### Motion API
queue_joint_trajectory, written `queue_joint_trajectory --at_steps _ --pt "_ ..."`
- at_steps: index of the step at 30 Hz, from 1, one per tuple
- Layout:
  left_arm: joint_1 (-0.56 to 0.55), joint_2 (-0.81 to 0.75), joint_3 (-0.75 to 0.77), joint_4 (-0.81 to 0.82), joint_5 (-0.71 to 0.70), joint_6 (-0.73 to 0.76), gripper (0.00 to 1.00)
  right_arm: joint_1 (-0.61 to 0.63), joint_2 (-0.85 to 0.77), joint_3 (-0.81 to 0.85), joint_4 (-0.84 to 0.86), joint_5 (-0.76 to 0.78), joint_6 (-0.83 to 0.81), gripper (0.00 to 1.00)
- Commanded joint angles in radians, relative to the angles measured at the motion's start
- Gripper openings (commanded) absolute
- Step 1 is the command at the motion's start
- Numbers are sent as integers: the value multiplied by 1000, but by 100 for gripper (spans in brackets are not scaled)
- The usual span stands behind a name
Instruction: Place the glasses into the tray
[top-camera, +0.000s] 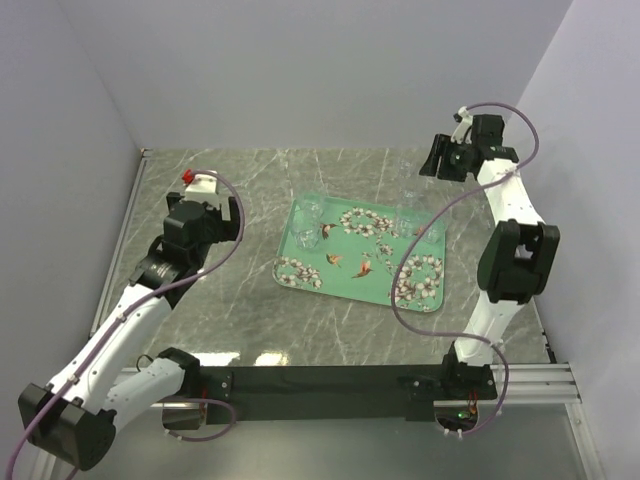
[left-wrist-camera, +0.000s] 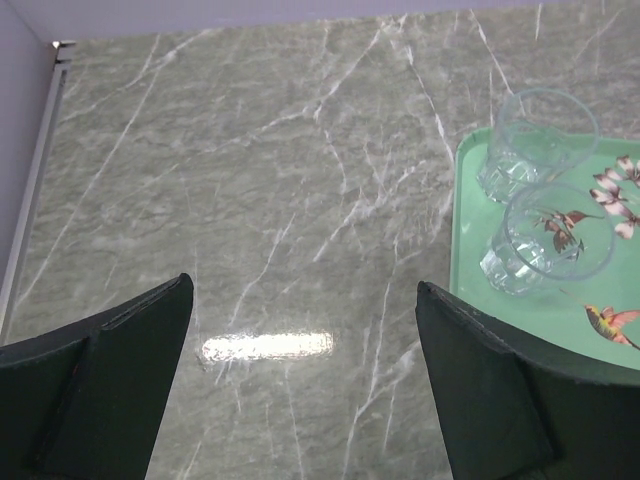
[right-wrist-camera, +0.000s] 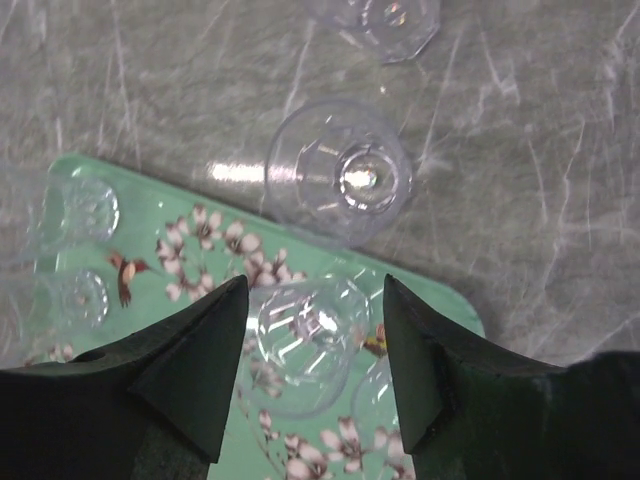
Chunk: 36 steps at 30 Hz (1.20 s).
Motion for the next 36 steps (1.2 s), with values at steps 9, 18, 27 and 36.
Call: queue_joint_trajectory --at_steps 9,18,27,36 --pt "0 -13 0 29 -7 18 99 21 240 254 -72 109 82 58" --pt "0 -4 -5 32 -9 15 99 28 340 319 -72 164 68 51" --pt "2 14 -3 32 -4 15 100 31 384 354 -77 192 45 15" --pt "2 14 -5 33 -7 16 99 12 320 310 9 235 24 0"
